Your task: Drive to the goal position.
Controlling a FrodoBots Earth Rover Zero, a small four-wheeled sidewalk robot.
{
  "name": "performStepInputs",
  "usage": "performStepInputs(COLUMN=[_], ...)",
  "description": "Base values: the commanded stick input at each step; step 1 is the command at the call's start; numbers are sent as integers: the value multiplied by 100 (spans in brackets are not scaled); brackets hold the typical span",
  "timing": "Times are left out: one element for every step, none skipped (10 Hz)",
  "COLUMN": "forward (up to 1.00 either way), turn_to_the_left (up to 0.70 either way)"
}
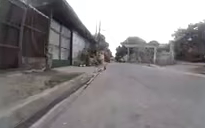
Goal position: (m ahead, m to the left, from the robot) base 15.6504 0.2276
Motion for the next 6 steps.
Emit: performStepInputs(forward=[70, 70, 70, 70, 70, 70], turn_to_the_left=[0, 0, 0, 0, 0, 0])
